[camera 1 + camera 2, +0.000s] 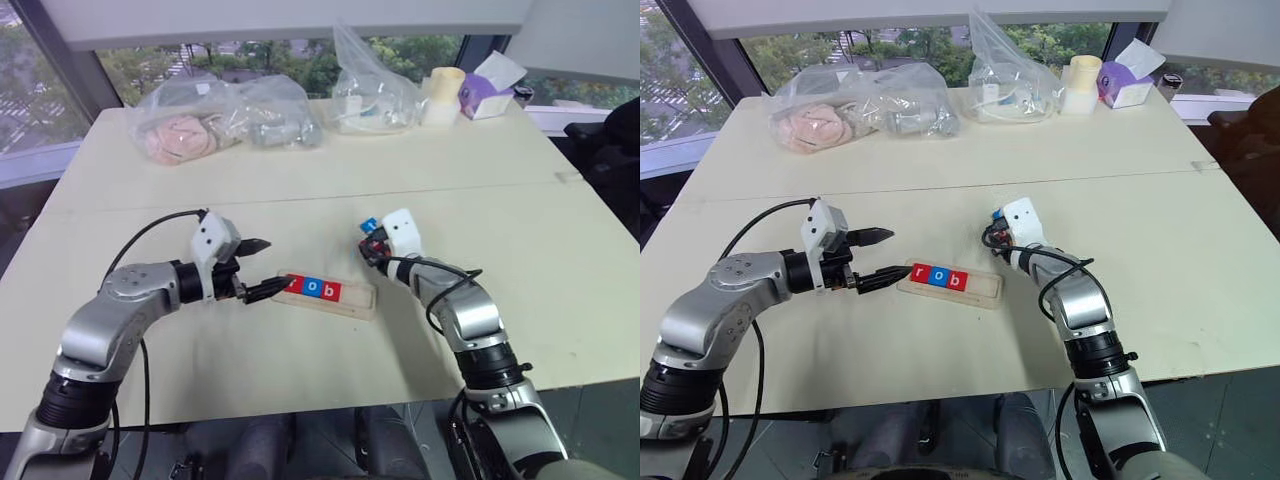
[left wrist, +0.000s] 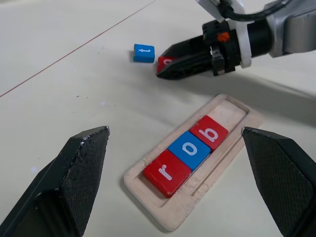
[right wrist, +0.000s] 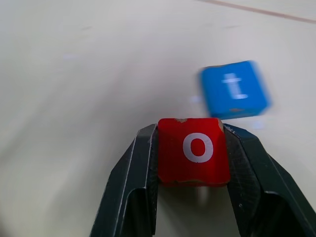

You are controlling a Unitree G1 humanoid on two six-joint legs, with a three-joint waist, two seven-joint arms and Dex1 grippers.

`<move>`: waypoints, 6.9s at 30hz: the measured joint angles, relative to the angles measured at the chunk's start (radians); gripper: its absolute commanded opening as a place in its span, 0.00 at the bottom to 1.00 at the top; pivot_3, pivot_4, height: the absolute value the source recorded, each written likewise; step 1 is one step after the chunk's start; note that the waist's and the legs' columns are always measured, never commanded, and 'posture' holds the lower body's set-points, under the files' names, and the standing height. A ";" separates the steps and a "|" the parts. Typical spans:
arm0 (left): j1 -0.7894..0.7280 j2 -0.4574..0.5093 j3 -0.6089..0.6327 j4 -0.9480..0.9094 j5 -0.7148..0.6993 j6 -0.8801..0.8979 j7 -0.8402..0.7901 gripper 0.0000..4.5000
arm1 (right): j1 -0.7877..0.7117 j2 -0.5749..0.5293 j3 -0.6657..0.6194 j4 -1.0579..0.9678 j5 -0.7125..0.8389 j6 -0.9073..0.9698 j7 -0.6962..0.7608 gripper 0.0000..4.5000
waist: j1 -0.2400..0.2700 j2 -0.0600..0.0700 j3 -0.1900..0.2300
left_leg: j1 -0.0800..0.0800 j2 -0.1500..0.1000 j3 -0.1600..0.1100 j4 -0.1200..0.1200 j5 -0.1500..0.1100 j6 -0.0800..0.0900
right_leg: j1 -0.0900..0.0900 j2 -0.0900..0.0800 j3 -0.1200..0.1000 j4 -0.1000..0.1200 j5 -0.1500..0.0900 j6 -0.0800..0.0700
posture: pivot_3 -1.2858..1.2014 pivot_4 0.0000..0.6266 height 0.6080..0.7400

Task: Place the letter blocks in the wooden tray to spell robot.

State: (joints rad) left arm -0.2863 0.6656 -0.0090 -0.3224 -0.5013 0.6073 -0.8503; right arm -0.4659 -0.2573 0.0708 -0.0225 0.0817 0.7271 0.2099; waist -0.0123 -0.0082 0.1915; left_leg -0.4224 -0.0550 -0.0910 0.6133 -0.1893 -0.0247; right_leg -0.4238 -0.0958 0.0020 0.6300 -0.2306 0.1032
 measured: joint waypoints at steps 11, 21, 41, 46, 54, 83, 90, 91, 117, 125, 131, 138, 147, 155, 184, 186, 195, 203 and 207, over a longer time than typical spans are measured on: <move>-0.048 -0.058 -0.123 -0.003 0.035 -0.034 -0.051 1.00 | 0.264 0.115 -0.215 -0.510 -0.038 0.411 -0.229 0.28 | -0.008 0.001 -0.001 | -0.001 0.001 0.000 0.000 0.000 0.000 | -0.001 0.000 0.000 0.000 0.000 0.000 | 0.52 0.24 1.00; -0.080 -0.081 -0.153 0.056 0.058 -0.050 -0.085 1.00 | 0.315 0.225 -0.196 -0.621 -0.057 0.526 -0.290 0.58 | -0.002 0.001 -0.001 | -0.001 0.001 0.000 0.000 0.000 0.000 | -0.001 0.000 0.000 0.000 0.000 0.000 | 0.52 0.24 1.00; -0.031 0.111 -0.085 -0.064 -0.060 0.069 -0.216 1.00 | 0.231 -0.489 -0.302 -0.184 0.182 0.128 0.491 0.99 | -0.005 0.000 0.001 | -0.003 0.001 0.002 -0.001 -0.001 0.003 | 0.000 -0.001 -0.001 -0.006 -0.001 0.001 | 0.52 0.24 1.00; 0.016 0.165 -0.044 -0.114 -0.088 0.104 -0.212 1.00 | 0.284 -0.620 -0.243 -0.046 0.206 -0.265 0.856 0.99 | -0.004 0.000 0.001 | -0.003 0.001 0.002 0.000 -0.002 0.003 | 0.000 -0.001 -0.001 -0.005 -0.001 0.002 | 0.52 0.24 1.00; 0.048 0.188 0.005 -0.166 -0.123 0.139 -0.183 1.00 | 0.155 -0.656 -0.072 0.189 0.113 -0.548 1.023 0.99 | -0.002 0.000 0.001 | -0.003 0.002 0.003 0.001 -0.002 0.002 | 0.001 -0.002 -0.001 -0.005 -0.001 0.001 | 0.52 0.24 1.00; 0.116 0.228 0.027 -0.181 -0.097 0.120 -0.145 1.00 | 0.017 -0.478 0.123 -0.124 0.071 -0.129 0.892 0.25 | 0.001 0.000 0.001 | -0.003 0.001 0.003 0.000 -0.002 0.002 | -0.001 -0.002 0.001 -0.003 -0.001 0.000 | 0.52 0.24 1.00; 0.133 0.215 0.019 -0.182 -0.086 0.117 -0.129 1.00 | -0.015 -0.425 0.217 -0.262 0.059 0.052 0.784 0.25 | 0.003 -0.001 0.001 | -0.004 0.001 0.002 0.001 -0.002 0.002 | -0.002 -0.003 0.001 -0.004 -0.001 0.000 | 0.52 0.24 1.00; 0.134 0.215 0.015 -0.182 -0.082 0.115 -0.128 1.00 | -0.015 -0.425 0.225 -0.264 0.059 0.059 0.778 0.25 | 0.003 -0.001 0.001 | -0.004 0.001 0.003 0.001 -0.002 0.002 | -0.002 -0.003 0.001 -0.004 -0.001 0.000 | 0.52 0.24 1.00; 0.133 0.178 -0.017 -0.176 -0.066 0.103 -0.099 1.00 | -0.028 -0.419 0.303 -0.263 0.041 0.047 0.729 0.99 | 0.001 -0.001 0.001 | -0.003 0.001 0.003 0.001 -0.002 0.002 | -0.002 -0.002 0.000 -0.003 -0.001 0.000 | 0.52 0.24 1.00; 0.133 0.169 -0.018 -0.157 -0.050 0.090 -0.102 1.00 | -0.010 -0.433 0.236 -0.311 0.078 0.071 0.717 0.99 | 0.002 -0.001 0.001 | -0.003 0.001 0.003 0.001 -0.002 0.002 | -0.002 -0.002 0.000 -0.004 -0.001 0.001 | 0.52 0.24 1.00; 0.129 0.160 -0.024 -0.151 -0.036 0.081 -0.103 1.00 | 0.070 -0.432 0.240 -0.389 0.110 0.125 0.702 0.99 | 0.001 -0.001 0.001 | -0.003 0.001 0.003 0.001 -0.002 0.002 | -0.002 -0.002 0.000 -0.003 -0.001 0.001 | 0.52 0.24 1.00; 0.129 0.158 -0.029 -0.151 -0.032 0.081 -0.103 1.00 | 0.084 -0.397 0.242 -0.455 0.141 0.187 0.657 0.99 | 0.001 -0.001 0.001 | -0.003 0.001 0.003 0.001 -0.002 0.002 | -0.002 -0.002 0.000 -0.003 -0.001 0.000 | 0.52 0.24 1.00; 0.129 0.156 -0.052 -0.143 -0.008 0.072 -0.107 1.00 | 0.070 -0.360 0.258 -0.450 0.137 0.199 0.589 0.99 | 0.001 -0.001 0.001 | -0.003 0.001 0.003 0.001 -0.002 0.002 | -0.002 -0.002 0.000 -0.003 -0.001 0.000 | 0.52 0.24 1.00; 0.129 0.152 -0.051 -0.133 -0.009 0.064 -0.107 1.00 | 0.129 -0.440 0.188 -0.540 0.181 0.280 0.575 0.99 | 0.003 -0.001 0.001 | -0.003 0.001 0.002 0.000 -0.002 0.002 | -0.002 -0.002 0.000 -0.003 -0.001 0.001 | 0.52 0.24 1.00; -0.021 0.052 0.126 -0.072 -0.144 0.151 0.067 1.00 | -0.315 -0.060 0.067 0.527 -0.023 -0.208 0.234 0.27 | -0.005 -0.003 0.000 | 0.001 0.000 0.003 0.001 0.000 0.001 | 0.001 0.001 0.001 0.000 0.001 0.000 | 0.52 0.24 1.00; -0.021 0.051 0.132 -0.073 -0.144 0.151 0.070 1.00 | -0.312 -0.059 0.066 0.515 -0.029 -0.197 0.227 0.27 | -0.005 -0.003 0.000 | 0.001 0.000 0.003 0.001 0.000 0.001 | 0.001 0.001 0.001 0.000 0.001 0.000 | 0.52 0.24 1.00; -0.024 0.038 0.037 -0.096 -0.110 0.122 0.059 1.00 | -0.167 0.017 -0.141 0.132 -0.032 0.058 -0.039 0.27 | 0.000 -0.003 0.000 | 0.000 0.001 0.002 -0.001 0.000 0.001 | -0.001 0.001 0.001 0.000 0.001 0.000 | 0.52 0.24 1.00; -0.068 -0.020 -0.044 -0.080 -0.095 0.090 0.012 1.00 | 0.114 0.200 -0.248 -0.551 -0.039 0.622 -0.226 0.27 | -0.007 -0.001 0.000 | 0.000 0.001 0.003 -0.001 0.000 0.001 | -0.002 0.001 0.002 0.001 0.001 -0.002 | 0.52 0.24 1.00; -0.085 -0.036 -0.058 -0.036 -0.086 0.070 -0.019 1.00 | 0.135 0.249 -0.241 -0.692 -0.038 0.759 -0.241 0.27 | -0.005 -0.001 -0.001 | 0.000 0.002 0.002 -0.001 0.000 0.001 | -0.002 0.001 0.002 0.000 0.000 -0.002 | 0.52 0.24 1.00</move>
State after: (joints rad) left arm -0.3716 0.6300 -0.0672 -0.3582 -0.5869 0.6770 -0.8690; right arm -0.3308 -0.0081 -0.1701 -0.7141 0.0434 1.4862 -0.0309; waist -0.0168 -0.0088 0.1910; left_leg -0.4220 -0.0531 -0.0886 0.6119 -0.1897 -0.0241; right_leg -0.4256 -0.0944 0.0038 0.6299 -0.2302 0.1015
